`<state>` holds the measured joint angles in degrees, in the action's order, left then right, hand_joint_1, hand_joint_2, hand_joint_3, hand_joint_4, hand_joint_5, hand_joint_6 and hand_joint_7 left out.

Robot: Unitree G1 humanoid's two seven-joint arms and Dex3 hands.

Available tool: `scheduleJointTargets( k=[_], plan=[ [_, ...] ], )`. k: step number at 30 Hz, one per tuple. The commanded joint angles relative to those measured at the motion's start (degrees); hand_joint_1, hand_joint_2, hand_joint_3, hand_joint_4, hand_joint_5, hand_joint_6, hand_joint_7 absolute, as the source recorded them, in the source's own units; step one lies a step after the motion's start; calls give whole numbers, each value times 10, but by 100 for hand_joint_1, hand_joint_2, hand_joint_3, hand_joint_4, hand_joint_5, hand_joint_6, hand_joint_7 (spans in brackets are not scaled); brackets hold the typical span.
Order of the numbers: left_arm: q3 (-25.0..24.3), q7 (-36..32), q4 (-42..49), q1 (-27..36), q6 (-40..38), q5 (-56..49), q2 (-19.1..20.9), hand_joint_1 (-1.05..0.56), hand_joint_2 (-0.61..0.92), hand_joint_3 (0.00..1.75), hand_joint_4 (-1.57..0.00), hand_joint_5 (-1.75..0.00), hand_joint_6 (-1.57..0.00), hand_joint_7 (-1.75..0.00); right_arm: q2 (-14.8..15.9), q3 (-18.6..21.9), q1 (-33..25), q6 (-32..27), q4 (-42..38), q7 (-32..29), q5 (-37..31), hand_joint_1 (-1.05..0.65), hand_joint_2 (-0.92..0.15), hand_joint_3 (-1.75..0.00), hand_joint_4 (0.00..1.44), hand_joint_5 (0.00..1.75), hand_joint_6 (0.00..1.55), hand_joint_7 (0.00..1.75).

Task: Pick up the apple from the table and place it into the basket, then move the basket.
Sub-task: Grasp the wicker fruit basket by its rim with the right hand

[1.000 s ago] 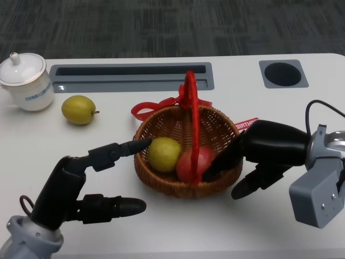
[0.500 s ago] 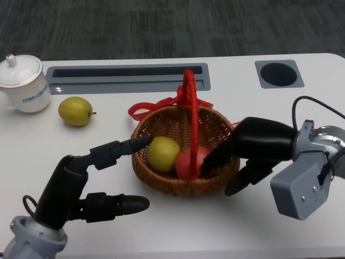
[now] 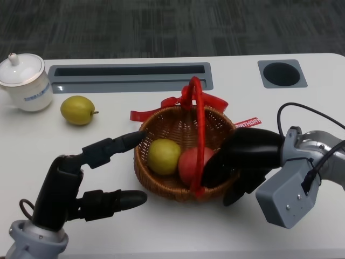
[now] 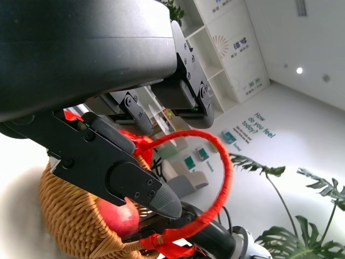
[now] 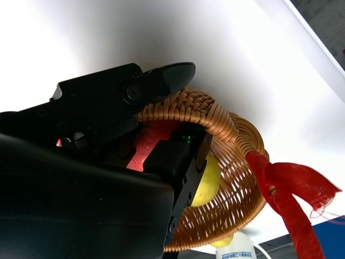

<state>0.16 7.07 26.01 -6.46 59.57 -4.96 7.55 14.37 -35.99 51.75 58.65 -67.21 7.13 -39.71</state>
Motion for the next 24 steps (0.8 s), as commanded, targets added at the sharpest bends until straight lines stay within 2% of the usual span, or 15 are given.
scheduleJointTargets(
  k=[1, 4, 7, 9, 10, 14, 17, 18, 20, 22, 23, 24],
  plan=[
    [-12, -19, 9, 0, 13, -9, 1, -54, 74, 0, -86, -4, -77, -2, 11, -9, 1, -5, 4, -13, -19, -36, -91, -1, 80, 94, 110, 2],
    [-14, -22, 10, 0, 14, -9, 1, -55, 75, 0, -86, -3, -78, -2, 17, -12, 11, -15, 16, -22, -31, -31, -92, -3, 76, 92, 106, 1],
    [-14, -23, 12, -3, 18, -6, 1, -55, 76, 0, -87, -3, -78, -2, 18, -11, 18, -23, 21, -10, -31, -30, -92, -10, 74, 112, 101, 0],
    [-15, -24, 13, -4, 20, -7, 1, -54, 76, 0, -87, -3, -79, -1, 18, -10, 20, -27, 21, -5, -29, -29, -92, -15, 72, 117, 99, 0],
    [-16, -25, 13, -5, 21, -7, 1, -53, 76, 0, -87, -3, -79, -1, 18, -10, 20, -28, 22, -4, -30, -27, -92, -15, 72, 113, 98, 0],
    [-18, -29, 20, -10, 29, -6, -1, -51, 76, 0, -88, -2, -80, -1, 19, -10, 19, -31, 26, -4, -31, -20, -91, -6, 78, 81, 97, 0],
    [-18, -30, 25, -12, 33, -4, -3, -51, 77, 1, -88, -2, -80, -1, 19, -8, 16, -29, 27, -8, -29, -21, -92, -6, 84, 65, 100, 1],
    [-19, -30, 26, -12, 35, -4, -4, -51, 78, 1, -88, -2, -81, -1, 19, -8, 15, -27, 28, -15, -30, -22, -92, -7, 87, 64, 102, 2],
    [-20, -30, 26, -12, 37, -6, -4, -51, 79, 1, -89, -2, -81, -1, 22, -10, 15, -17, 29, -45, -40, -32, -90, -5, 90, 86, 112, 5],
    [-21, -31, 26, -11, 38, -6, -6, -51, 79, 1, -89, -2, -82, -2, 26, -15, 17, -5, 31, -86, -58, -42, -87, -2, 87, 123, 123, 11],
    [-21, -31, 27, -12, 38, -6, -6, -50, 79, 1, -90, -2, -82, -2, 28, -18, 18, -2, 32, -106, -67, -44, -86, -1, 87, 130, 123, 19],
    [-22, -31, 27, -12, 39, -6, -7, -50, 79, 1, -90, -2, -83, -2, 28, -19, 18, 1, 31, -124, -74, -44, -85, -1, 89, 130, 122, 28]
  ],
)
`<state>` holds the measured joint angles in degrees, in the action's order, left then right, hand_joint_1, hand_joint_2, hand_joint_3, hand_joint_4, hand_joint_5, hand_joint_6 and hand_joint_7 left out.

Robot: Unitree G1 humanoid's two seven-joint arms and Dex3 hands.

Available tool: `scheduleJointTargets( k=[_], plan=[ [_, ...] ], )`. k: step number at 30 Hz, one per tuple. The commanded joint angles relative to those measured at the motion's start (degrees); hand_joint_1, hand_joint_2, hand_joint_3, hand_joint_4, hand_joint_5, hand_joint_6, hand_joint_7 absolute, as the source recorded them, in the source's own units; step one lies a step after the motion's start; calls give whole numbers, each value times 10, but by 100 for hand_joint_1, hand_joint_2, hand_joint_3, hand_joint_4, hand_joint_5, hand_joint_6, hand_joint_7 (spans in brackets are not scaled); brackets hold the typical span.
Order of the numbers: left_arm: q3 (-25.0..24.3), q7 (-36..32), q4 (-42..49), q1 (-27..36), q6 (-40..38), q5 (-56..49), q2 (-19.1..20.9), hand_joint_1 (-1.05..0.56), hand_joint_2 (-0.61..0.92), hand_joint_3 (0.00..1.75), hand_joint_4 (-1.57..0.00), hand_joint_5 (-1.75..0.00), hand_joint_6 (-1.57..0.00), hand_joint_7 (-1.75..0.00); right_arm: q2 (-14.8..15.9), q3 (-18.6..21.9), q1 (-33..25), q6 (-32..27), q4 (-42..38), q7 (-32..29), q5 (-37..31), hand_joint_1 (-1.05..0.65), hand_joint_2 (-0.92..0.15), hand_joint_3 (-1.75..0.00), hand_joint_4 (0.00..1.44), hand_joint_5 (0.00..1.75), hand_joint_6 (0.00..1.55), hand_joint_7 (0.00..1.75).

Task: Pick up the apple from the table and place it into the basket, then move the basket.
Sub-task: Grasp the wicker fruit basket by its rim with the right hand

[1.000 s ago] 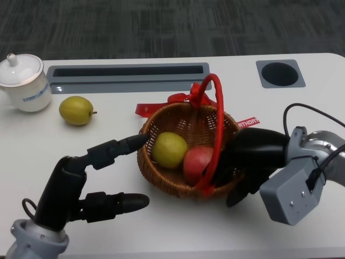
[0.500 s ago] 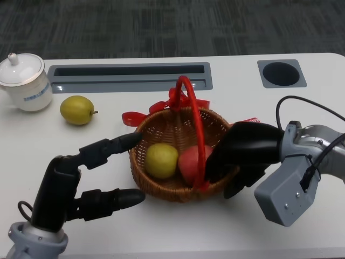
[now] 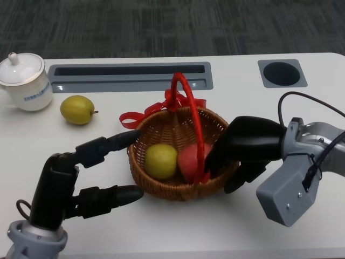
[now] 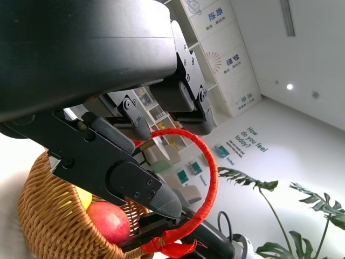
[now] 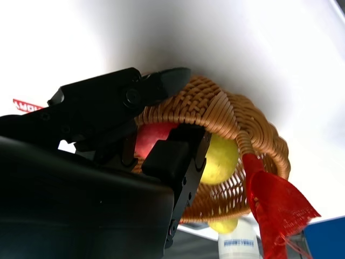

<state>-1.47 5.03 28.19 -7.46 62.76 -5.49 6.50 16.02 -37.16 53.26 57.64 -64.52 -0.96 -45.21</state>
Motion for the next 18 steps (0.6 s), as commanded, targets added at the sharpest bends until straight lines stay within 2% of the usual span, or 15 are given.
scheduleJointTargets(
  k=[1, 2, 4, 7, 10, 12, 15, 18],
  plan=[
    [-6, -11, 6, -2, 8, -1, 3, -50, 80, 1, -90, -2, -83, -2, 11, -9, 2, 11, 4, -57, -24, -43, -85, -1, 90, 131, 117, 43],
    [-6, -11, 7, -3, 9, 0, 2, -50, 80, 1, -91, -2, -83, -2, 10, -10, 2, 10, 2, -65, -27, -42, -86, -1, 91, 133, 111, 57],
    [-6, -11, 8, -4, 11, 0, 2, -50, 80, 1, -91, -2, -84, -2, 9, -11, 3, 8, -2, -71, -27, -40, -88, -1, 89, 151, 102, 79],
    [-7, -13, 11, -5, 13, -1, 0, -49, 80, 0, -92, -2, -84, -2, 8, -14, 4, 14, -6, -86, -31, -39, -90, -1, 88, 167, 98, 91],
    [-9, -18, 14, -7, 15, -4, -4, -49, 80, 0, -93, -2, -86, -2, 10, -21, 8, 20, -9, -103, -43, -40, -91, -1, 87, 173, 93, 108],
    [-9, -20, 15, -7, 16, -4, -6, -48, 81, 0, -93, -2, -86, -2, 10, -22, 11, 20, -11, -101, -45, -42, -88, -1, 86, 170, 92, 105],
    [-9, -21, 14, -7, 18, -4, -7, -48, 81, 0, -94, -2, -86, -2, 9, -23, 12, 23, -14, -100, -46, -45, -83, -1, 88, 158, 99, 83],
    [-10, -22, 15, -7, 20, -4, -8, -48, 81, 0, -94, -2, -87, -1, 4, -22, 11, 22, -21, -102, -44, -43, -85, -1, 89, 157, 101, 84]
  ],
)
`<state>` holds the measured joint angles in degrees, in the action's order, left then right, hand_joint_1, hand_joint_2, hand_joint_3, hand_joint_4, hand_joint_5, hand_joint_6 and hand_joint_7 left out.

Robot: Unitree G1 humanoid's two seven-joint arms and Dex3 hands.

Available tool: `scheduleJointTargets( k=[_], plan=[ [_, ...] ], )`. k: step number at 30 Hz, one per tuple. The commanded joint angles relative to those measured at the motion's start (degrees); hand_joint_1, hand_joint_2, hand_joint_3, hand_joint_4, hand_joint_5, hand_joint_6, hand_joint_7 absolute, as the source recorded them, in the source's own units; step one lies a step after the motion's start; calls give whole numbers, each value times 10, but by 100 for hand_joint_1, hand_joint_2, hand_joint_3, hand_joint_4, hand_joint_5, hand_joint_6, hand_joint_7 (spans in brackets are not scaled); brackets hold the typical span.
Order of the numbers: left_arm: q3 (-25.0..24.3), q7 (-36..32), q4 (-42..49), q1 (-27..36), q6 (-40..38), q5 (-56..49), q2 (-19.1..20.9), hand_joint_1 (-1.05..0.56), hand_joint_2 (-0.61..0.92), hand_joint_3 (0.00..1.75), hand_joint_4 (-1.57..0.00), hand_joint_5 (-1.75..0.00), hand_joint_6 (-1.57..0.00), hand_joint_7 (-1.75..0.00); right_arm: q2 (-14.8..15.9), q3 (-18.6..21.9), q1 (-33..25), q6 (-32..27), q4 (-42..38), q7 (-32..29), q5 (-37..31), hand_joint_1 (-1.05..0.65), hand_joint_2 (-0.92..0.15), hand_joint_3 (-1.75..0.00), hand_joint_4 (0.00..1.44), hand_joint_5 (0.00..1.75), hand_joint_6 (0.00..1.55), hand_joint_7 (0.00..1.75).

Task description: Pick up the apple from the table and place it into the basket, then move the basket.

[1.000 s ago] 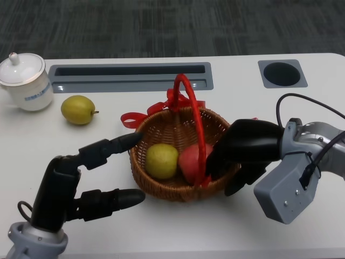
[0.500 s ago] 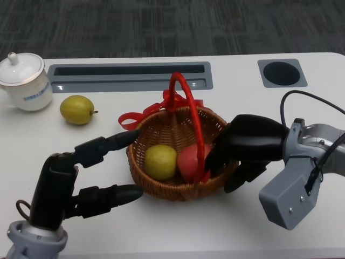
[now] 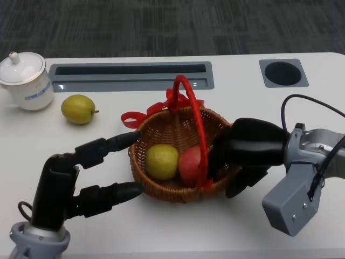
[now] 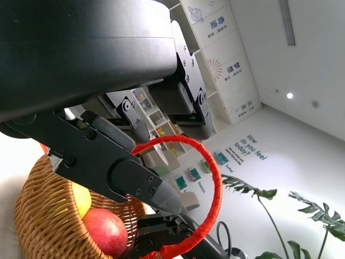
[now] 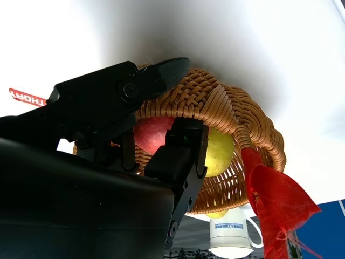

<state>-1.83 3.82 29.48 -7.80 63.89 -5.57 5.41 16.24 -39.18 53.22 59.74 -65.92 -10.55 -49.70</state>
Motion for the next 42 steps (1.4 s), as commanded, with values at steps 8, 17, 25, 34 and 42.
scheduleJointTargets(
  k=[8, 17, 25, 34, 42],
  plan=[
    [-4, -11, 6, -6, 15, -5, 2, -48, 82, 0, -95, -1, -87, -1, 3, -5, 19, -26, -33, -17, -9, -35, -92, -8, 84, 173, 85, 132],
    [-9, -22, 6, -10, 17, -14, -4, -49, 82, 0, -97, -2, -89, -1, 16, -33, 42, -86, -67, -70, -48, -28, -92, -7, 85, 175, 89, 139],
    [-13, -28, 7, -9, 28, -16, -5, -50, 84, 1, -97, -1, -88, 0, 21, -46, 60, -163, -95, -72, -59, -26, -82, -1, 79, 175, 96, 84],
    [-22, -30, 17, -4, 59, -20, -1, -49, 84, 0, -98, -1, -89, 0, 7, -12, 68, -293, -126, -35, -23, -19, -90, -3, 81, 175, 77, 146],
    [-31, -27, 11, 21, 77, -16, 6, -49, 83, 0, -99, -1, -90, -1, -3, 26, 83, -408, -138, 40, 12, -31, -86, 0, 82, 106, 107, 34]
  ],
)
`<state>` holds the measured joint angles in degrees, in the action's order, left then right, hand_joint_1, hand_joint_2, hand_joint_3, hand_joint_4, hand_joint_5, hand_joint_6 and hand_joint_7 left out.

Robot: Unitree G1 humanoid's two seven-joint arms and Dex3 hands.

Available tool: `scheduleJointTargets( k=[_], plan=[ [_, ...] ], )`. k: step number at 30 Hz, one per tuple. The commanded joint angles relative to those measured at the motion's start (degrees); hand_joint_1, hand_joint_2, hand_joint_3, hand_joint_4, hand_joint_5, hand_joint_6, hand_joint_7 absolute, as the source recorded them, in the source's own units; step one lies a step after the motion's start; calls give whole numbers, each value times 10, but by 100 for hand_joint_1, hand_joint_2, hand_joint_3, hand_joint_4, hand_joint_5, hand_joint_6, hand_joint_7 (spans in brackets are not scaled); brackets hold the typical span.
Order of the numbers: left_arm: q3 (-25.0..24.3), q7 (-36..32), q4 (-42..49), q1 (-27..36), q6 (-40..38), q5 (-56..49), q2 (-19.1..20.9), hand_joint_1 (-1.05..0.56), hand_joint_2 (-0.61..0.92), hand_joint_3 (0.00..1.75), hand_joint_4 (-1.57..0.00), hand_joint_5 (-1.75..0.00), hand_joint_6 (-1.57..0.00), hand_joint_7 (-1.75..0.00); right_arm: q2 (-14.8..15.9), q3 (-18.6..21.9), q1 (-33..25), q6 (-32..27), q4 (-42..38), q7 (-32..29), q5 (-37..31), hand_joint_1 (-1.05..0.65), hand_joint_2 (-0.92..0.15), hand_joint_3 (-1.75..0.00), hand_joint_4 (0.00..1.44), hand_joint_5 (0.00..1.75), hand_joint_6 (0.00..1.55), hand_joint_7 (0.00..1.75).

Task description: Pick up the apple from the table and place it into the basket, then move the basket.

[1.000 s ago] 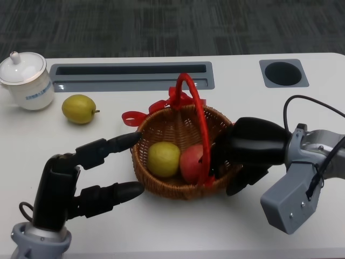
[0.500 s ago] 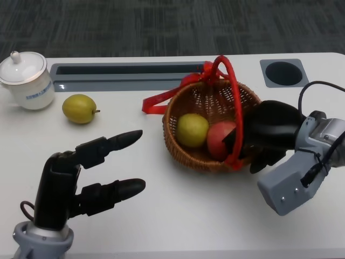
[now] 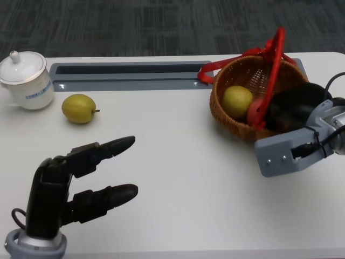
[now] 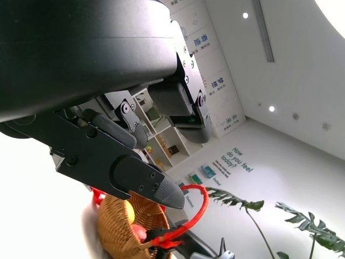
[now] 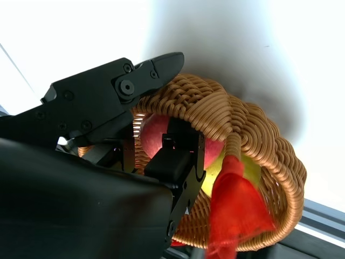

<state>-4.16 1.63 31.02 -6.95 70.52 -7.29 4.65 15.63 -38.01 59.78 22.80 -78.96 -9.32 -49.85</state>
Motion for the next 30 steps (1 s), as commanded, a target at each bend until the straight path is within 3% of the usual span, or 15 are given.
scheduleJointTargets(
  k=[1, 2, 5, 6, 8, 11, 12, 15, 17, 21, 24, 27, 30],
  plan=[
    [-9, -6, -4, 16, 13, 1, 15, -49, 83, 0, -99, -1, -91, -1, 2, 20, 18, -47, -8, 33, 19, -30, -84, 0, 84, 104, 112, 25],
    [-9, -6, -5, 20, 16, 1, 15, -48, 83, 0, -99, -1, -91, -1, 1, 25, 18, -56, -8, 34, 24, -28, -84, 0, 83, 116, 110, 39],
    [-11, -5, -9, 31, 22, 3, 17, -47, 82, 0, -99, -1, -91, -1, 3, 25, 13, -75, -8, 14, 23, -23, -84, 0, 77, 153, 87, 110],
    [-12, -5, -12, 35, 24, 3, 18, -47, 82, 0, -99, -1, -92, -1, 3, 25, 12, -81, -9, 6, 22, -23, -83, 0, 77, 152, 86, 109],
    [-15, -4, -19, 43, 27, 2, 21, -47, 82, 0, -100, -1, -92, -1, 3, 40, 8, -91, -10, 4, 36, -24, -83, 0, 78, 143, 95, 86],
    [-17, -3, -25, 54, 33, 4, 27, -48, 82, 0, -101, -2, -93, -1, 0, 69, 2, -110, -12, 15, 61, -25, -89, -1, 77, 138, 92, 87],
    [-18, -3, -26, 57, 34, 6, 29, -48, 82, 0, -101, -2, -93, -1, -1, 77, 0, -119, -12, 19, 67, -25, -90, 0, 78, 128, 92, 80],
    [-17, -1, -33, 68, 33, 11, 35, -49, 82, 0, -102, -2, -93, -1, -4, 100, -2, -148, -13, 27, 84, -32, -90, -2, 86, 70, 101, 28],
    [-14, 1, -36, 73, 31, 16, 39, -49, 82, 0, -101, -1, -93, -1, -4, 114, -6, -155, -12, 25, 94, -36, -92, -5, 94, 45, 104, 9],
    [-11, 3, -30, 74, 35, 22, 46, -50, 82, 0, -101, -1, -93, -1, -2, 128, -13, -147, -11, 22, 101, -34, -92, -8, 92, 54, 115, 5],
    [-8, 3, -24, 71, 39, 22, 47, -49, 82, 0, -102, -1, -93, -1, 1, 126, -16, -132, -10, 29, 96, -31, -89, -3, 98, 44, 118, 3],
    [-6, 3, -20, 65, 43, 20, 46, -48, 81, 0, -102, -1, -94, -1, 6, 124, -20, -112, -10, 36, 93, -41, -86, -1, 102, 18, 103, 1],
    [-3, 4, -16, 62, 44, 21, 47, -47, 81, 0, -102, -1, -95, -1, 9, 121, -21, -97, -10, 55, 89, -85, -85, -1, 66, 3, 64, 0]
  ],
)
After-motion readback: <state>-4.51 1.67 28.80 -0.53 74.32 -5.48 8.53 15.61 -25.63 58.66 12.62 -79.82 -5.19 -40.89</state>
